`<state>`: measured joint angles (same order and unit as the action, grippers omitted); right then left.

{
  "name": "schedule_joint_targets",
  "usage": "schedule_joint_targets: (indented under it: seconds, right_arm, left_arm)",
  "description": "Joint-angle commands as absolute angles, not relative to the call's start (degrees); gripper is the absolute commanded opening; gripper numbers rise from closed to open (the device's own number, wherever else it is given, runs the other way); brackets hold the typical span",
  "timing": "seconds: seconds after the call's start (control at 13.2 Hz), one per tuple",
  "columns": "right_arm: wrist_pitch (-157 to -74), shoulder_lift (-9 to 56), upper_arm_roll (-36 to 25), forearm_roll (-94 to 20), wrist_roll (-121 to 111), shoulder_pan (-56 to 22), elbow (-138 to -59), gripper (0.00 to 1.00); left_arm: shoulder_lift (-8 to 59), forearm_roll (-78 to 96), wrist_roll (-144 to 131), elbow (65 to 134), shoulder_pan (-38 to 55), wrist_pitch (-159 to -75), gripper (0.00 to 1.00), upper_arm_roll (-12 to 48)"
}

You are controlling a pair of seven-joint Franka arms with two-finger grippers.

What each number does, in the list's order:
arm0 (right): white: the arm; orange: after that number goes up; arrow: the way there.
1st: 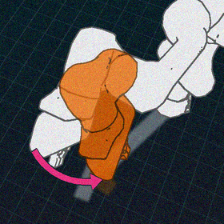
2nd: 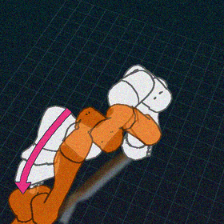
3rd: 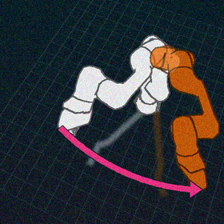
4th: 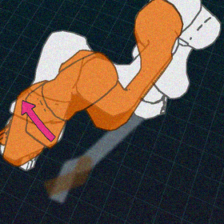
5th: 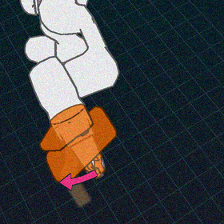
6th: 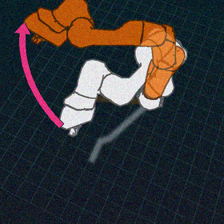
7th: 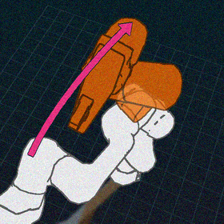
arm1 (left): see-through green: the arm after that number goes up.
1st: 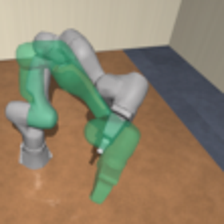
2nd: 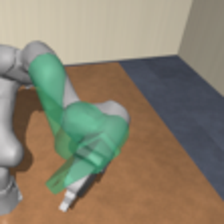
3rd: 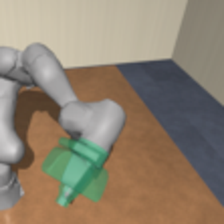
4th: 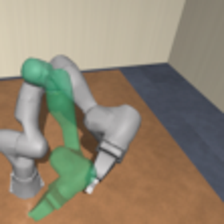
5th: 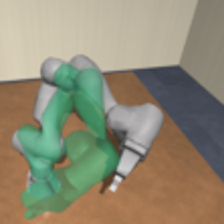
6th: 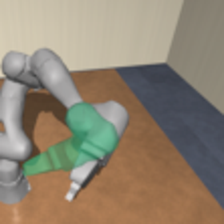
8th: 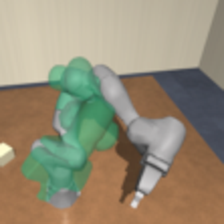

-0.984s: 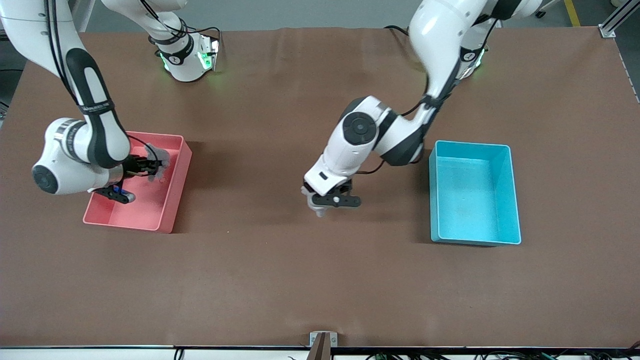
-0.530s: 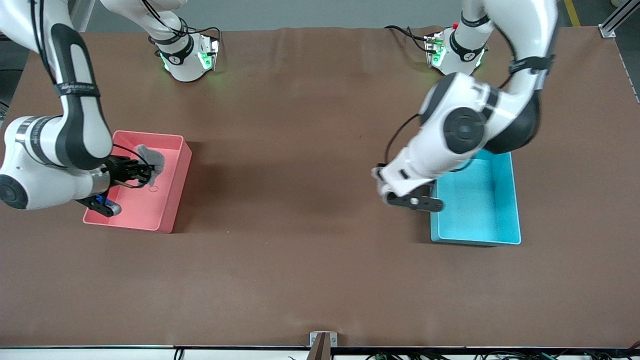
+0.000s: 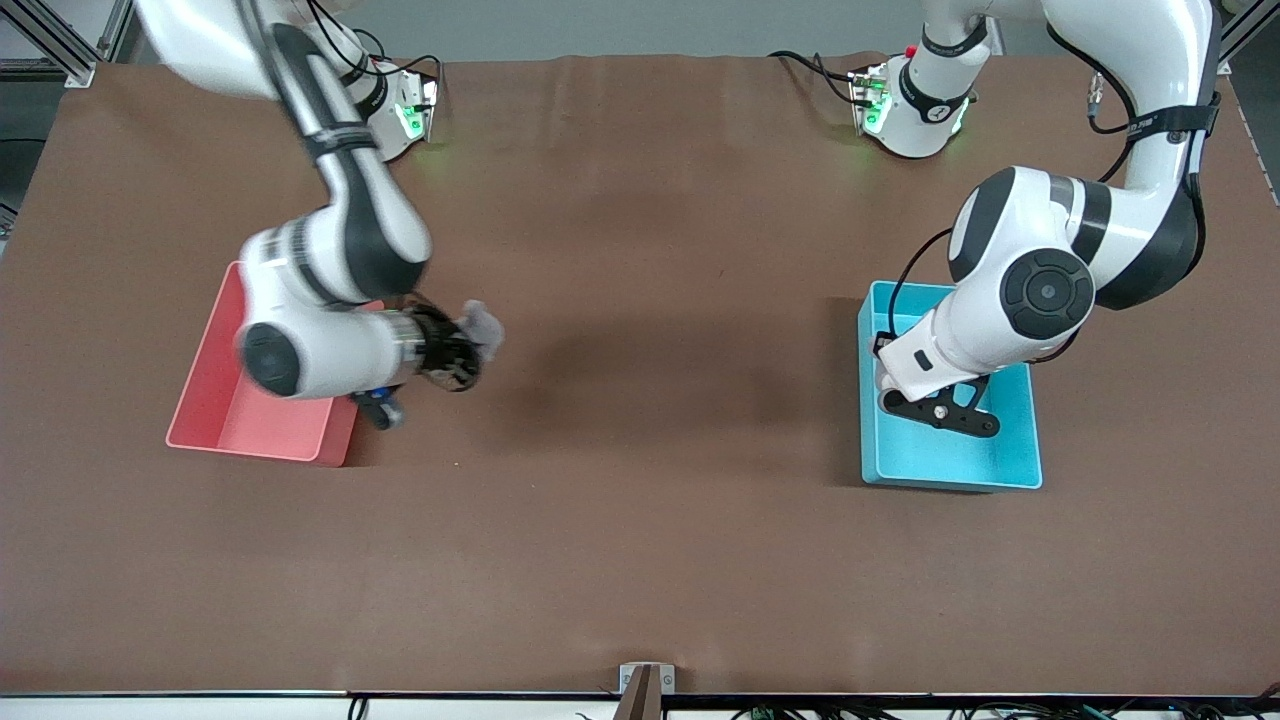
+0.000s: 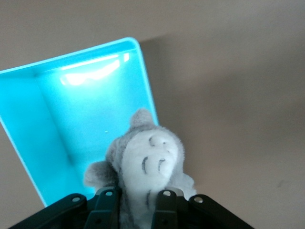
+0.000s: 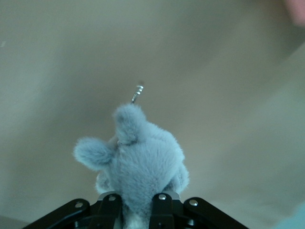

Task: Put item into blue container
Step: 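Carry the Totoro to the blue box while the right gripper lifts the bunny, then set the bunny on the table while the left gripper lowers the Totoro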

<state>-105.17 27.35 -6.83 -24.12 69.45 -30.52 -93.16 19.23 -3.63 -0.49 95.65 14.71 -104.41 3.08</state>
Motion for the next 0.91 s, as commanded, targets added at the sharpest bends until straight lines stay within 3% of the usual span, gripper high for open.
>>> schedule_joint_targets:
  seconds: [0.0, 0.23, 0.38, 0.45, 0.53, 0.61, 0.83]
  right_arm:
    - [-113.96, 34.6, -7.73, -25.22, 81.96, -37.59, -89.14, 0.05]
    - [-124.33, 39.98, -7.73, -25.05, 90.24, -44.02, -87.45, 0.05]
    - [-128.31, 41.91, -7.73, -25.05, 92.36, -45.7, -87.63, 0.12]
    - [-128.41, 42.27, -7.73, -24.87, 92.46, -45.79, -87.54, 0.28]
    - [-128.32, 42.28, -7.73, -24.7, 92.46, -45.79, -87.54, 0.67]
    - [-128.15, 42.19, -7.82, -24.61, 92.55, -45.79, -87.54, 1.0]
    - [-127.53, 41.22, -8.0, -24.17, 91.85, -45.27, -86.4, 1.0]
  left_arm:
    - [16.18, -5.54, 3.15, 102.46, 11.09, -109.84, 0.22, 3.87]
    - [15.12, -5.54, 5.89, 108.79, 8.88, -116.0, 0.22, 3.87]
    - [15.2, -6.5, 7.29, 110.91, 8.79, -118.29, 0.22, 3.78]
    - [15.29, -7.55, 7.82, 111.7, 7.83, -119.69, 0.22, 3.78]
    - [15.47, -7.73, 8.78, 113.01, 6.6, -121.8, 0.23, 3.87]
    - [15.82, -7.73, 10.09, 114.16, 6.24, -124.17, 0.23, 3.87]
    - [17.92, -7.73, 11.34, 115.75, 4.84, -128.05, 0.23, 3.87]
